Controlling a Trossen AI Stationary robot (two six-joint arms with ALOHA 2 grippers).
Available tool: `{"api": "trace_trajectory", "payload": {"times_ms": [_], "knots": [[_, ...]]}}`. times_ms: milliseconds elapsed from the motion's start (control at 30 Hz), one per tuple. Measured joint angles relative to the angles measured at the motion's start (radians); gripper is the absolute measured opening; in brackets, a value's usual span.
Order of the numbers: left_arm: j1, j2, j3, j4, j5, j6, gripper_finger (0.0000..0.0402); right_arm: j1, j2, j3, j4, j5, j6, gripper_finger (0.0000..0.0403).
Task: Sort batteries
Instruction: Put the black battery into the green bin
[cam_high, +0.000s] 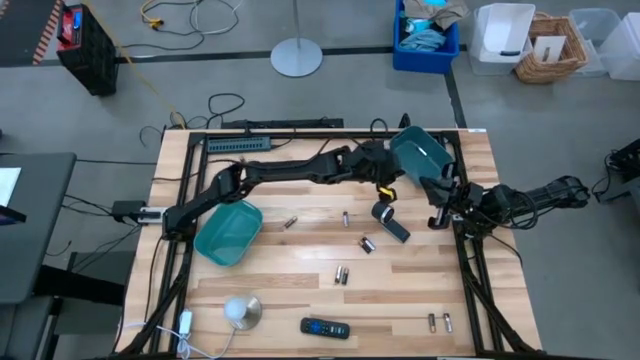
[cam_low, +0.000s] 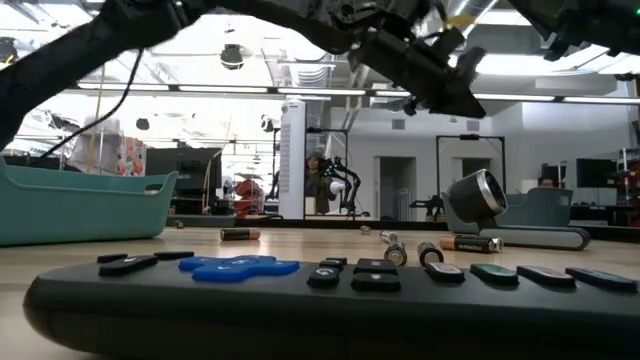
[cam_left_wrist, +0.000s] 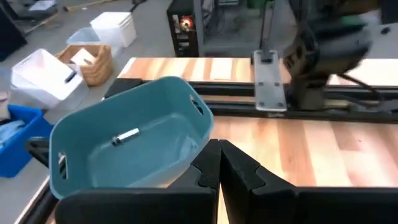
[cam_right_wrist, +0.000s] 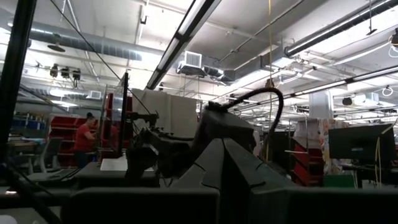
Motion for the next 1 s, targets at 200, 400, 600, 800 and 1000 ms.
{"api": "trace_trajectory", "payload": {"times_ms": [200, 400, 600, 800, 1000], "knots": [[0.003, -0.282, -0.529, 0.435, 0.029, -0.041, 0.0, 0.005, -0.001, 0.0, -0.006, 0.0, 0.007, 0.0028], [0.027, -0.574, -1.052, 0.767, -0.001, -0.14, 0.0, -0.005, 0.002, 0.0, -0.033, 0.038, 0.017, 0.0028], [0.027, -0.816, -1.373, 0.91, -0.038, -0.186, 0.0, -0.095, 0.064, 0.094, -0.256, 0.055, 0.202, 0.0028], [0.029, -1.102, -1.553, 0.872, -0.037, -0.187, 0.0, -0.203, 0.376, 0.278, -0.437, 0.055, 0.457, 0.0028], [0.03, -1.39, -1.684, 0.747, -0.061, -0.198, 0.0, -0.252, 0.752, 0.456, -0.482, 0.047, 0.591, 0.0028]]}}
